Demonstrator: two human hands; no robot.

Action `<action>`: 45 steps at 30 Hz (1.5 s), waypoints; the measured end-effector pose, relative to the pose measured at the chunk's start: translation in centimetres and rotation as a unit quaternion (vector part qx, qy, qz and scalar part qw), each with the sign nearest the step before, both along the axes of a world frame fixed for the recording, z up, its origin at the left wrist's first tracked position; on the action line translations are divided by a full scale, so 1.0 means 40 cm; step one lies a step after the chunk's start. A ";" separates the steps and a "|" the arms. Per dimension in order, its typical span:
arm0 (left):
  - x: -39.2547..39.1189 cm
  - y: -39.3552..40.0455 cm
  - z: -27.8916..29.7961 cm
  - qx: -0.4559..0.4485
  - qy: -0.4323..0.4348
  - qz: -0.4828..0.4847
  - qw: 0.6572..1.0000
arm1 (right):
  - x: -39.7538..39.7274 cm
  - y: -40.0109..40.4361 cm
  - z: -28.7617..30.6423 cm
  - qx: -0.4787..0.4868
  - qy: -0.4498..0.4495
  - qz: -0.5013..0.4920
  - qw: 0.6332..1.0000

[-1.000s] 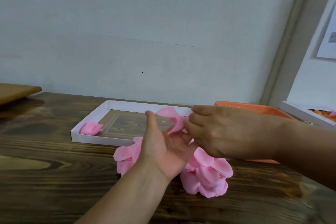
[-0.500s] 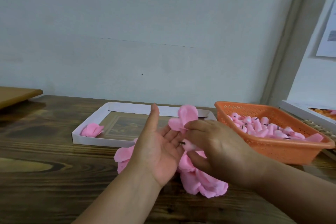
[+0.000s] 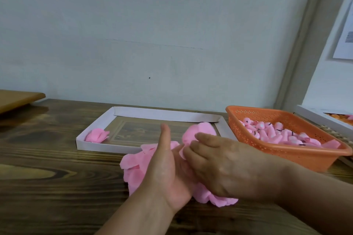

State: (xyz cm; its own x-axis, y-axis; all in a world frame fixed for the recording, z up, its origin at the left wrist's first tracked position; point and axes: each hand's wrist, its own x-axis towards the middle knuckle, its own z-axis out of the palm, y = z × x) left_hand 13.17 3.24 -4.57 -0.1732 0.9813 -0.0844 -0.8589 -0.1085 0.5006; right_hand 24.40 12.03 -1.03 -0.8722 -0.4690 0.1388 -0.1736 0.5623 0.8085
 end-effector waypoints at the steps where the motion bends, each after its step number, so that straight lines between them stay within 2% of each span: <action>1: -0.002 0.002 -0.003 0.001 0.007 0.006 1.000 | 0.001 -0.007 -0.004 -0.019 0.008 0.007 1.000; 4: -0.007 0.005 -0.006 0.007 0.011 0.014 1.000 | 0.006 -0.016 -0.013 -0.063 0.039 0.020 0.997; 6: -0.010 0.005 -0.006 0.007 0.021 0.025 0.999 | 0.011 -0.017 -0.020 -0.056 0.047 0.017 0.997; 13: -0.029 0.005 0.012 0.001 0.028 0.137 0.990 | 0.041 -0.032 -0.032 -0.057 0.081 0.010 0.995; 14: -0.032 0.007 0.011 -0.006 0.032 0.150 0.988 | 0.045 -0.035 -0.030 -0.079 0.084 0.017 0.993; 16: -0.036 0.013 0.007 -0.028 0.052 0.154 0.986 | 0.052 -0.033 -0.009 -0.183 0.101 0.005 0.978; 18: -0.032 0.014 0.004 -0.044 0.124 0.144 0.981 | 0.051 -0.017 0.022 -0.341 0.127 -0.032 0.931; 19: -0.025 0.013 0.007 -0.069 0.185 0.153 0.968 | 0.049 -0.009 0.039 -0.426 0.144 -0.053 0.892; 20: -0.016 0.008 0.017 -0.110 0.261 0.169 0.944 | 0.047 0.001 0.053 -0.518 0.154 -0.076 0.838; 21: -0.013 0.003 0.024 -0.156 0.347 0.194 0.904 | 0.049 0.012 0.063 -0.606 0.158 -0.098 0.774; 23: -0.019 -0.005 0.036 -0.204 0.511 0.232 0.802 | 0.055 0.031 0.066 -0.731 0.147 -0.125 0.655; 24: -0.029 -0.005 0.039 -0.198 0.559 0.238 0.769 | 0.059 0.039 0.064 -0.758 0.139 -0.141 0.621; 26: -0.051 0.001 0.040 -0.157 0.593 0.247 0.750 | 0.064 0.040 0.057 -0.782 0.115 -0.164 0.590; 28: -0.063 0.003 0.043 -0.110 0.589 0.267 0.755 | 0.062 0.044 0.046 -0.784 0.120 -0.178 0.582; 31: -0.072 0.000 0.048 -0.092 0.580 0.300 0.752 | 0.059 0.045 0.046 -0.816 0.138 -0.157 0.539; 32: -0.074 -0.002 0.048 -0.101 0.565 0.300 0.762 | 0.058 0.047 0.046 -0.826 0.136 -0.144 0.527; 34: -0.074 -0.005 0.052 -0.122 0.499 0.271 0.814 | 0.059 0.051 0.047 -0.850 0.129 -0.115 0.497; 35: -0.072 -0.007 0.055 -0.128 0.461 0.253 0.841 | 0.058 0.056 0.046 -0.869 0.124 -0.096 0.469; 37: -0.064 -0.010 0.055 -0.126 0.402 0.233 0.877 | 0.053 0.060 0.047 -0.917 0.103 -0.056 0.382; 39: -0.054 -0.011 0.050 -0.113 0.366 0.204 0.901 | 0.046 0.063 0.041 -0.951 0.063 -0.036 0.302; 41: -0.043 -0.020 0.052 -0.085 0.360 0.157 0.916 | 0.038 0.060 0.026 -0.970 0.005 -0.025 0.240; 42: -0.038 -0.026 0.054 -0.066 0.348 0.131 0.926 | 0.034 0.057 0.018 -0.974 -0.019 -0.021 0.223; 45: -0.027 -0.036 0.058 -0.041 0.299 0.076 0.950 | 0.025 0.053 0.010 -0.978 -0.038 0.009 0.203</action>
State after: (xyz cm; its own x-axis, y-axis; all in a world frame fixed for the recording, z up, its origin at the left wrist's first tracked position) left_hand 12.09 1.80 -2.24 -0.3533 0.9355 -0.0014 -0.3949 -0.1478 0.9068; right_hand 25.41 14.14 -0.64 -0.9075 0.4156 0.0603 -0.1591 -0.2074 -0.9652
